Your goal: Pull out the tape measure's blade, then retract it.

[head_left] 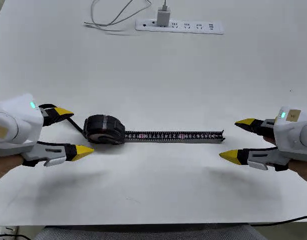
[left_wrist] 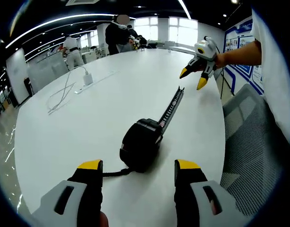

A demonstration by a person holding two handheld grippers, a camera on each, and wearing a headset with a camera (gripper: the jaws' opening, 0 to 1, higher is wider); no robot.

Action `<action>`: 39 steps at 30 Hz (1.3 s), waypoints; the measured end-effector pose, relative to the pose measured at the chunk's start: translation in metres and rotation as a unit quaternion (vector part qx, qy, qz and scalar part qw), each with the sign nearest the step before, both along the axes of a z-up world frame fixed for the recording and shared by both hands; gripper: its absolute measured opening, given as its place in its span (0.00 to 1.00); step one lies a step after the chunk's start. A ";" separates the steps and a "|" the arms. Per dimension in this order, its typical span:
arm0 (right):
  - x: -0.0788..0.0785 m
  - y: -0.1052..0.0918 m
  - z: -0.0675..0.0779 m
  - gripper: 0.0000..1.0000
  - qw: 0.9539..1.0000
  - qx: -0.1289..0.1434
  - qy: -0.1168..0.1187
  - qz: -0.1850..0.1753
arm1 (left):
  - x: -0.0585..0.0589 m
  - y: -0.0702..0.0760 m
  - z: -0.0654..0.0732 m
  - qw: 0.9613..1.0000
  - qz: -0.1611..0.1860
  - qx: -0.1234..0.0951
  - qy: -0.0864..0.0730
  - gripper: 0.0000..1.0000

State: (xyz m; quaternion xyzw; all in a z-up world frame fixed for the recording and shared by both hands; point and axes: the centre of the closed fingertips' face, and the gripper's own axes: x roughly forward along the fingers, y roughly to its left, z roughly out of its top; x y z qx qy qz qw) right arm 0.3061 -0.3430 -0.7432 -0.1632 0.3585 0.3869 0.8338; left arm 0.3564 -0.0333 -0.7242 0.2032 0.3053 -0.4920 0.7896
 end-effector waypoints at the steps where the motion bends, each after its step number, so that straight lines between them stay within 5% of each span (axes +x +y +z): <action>1: -0.001 0.000 0.001 0.55 1.000 0.002 0.000 -0.002 | -0.001 0.001 0.001 1.000 0.003 -0.001 -0.001 0.60; 12: -0.022 0.001 0.006 0.71 0.999 0.019 -0.002 -0.027 | -0.016 0.017 0.008 0.998 0.055 -0.031 0.007 0.73; 21: -0.034 -0.001 0.005 0.79 0.999 0.023 -0.008 -0.044 | -0.027 0.032 0.000 0.995 0.094 -0.039 0.009 0.78; 27: -0.042 0.003 0.007 0.82 0.998 0.031 -0.009 -0.047 | -0.039 0.039 -0.003 0.993 0.110 -0.042 0.002 0.80; 39: -0.054 -0.005 0.002 0.86 0.996 0.036 -0.022 -0.074 | -0.061 0.044 -0.013 0.990 0.131 -0.056 0.018 0.82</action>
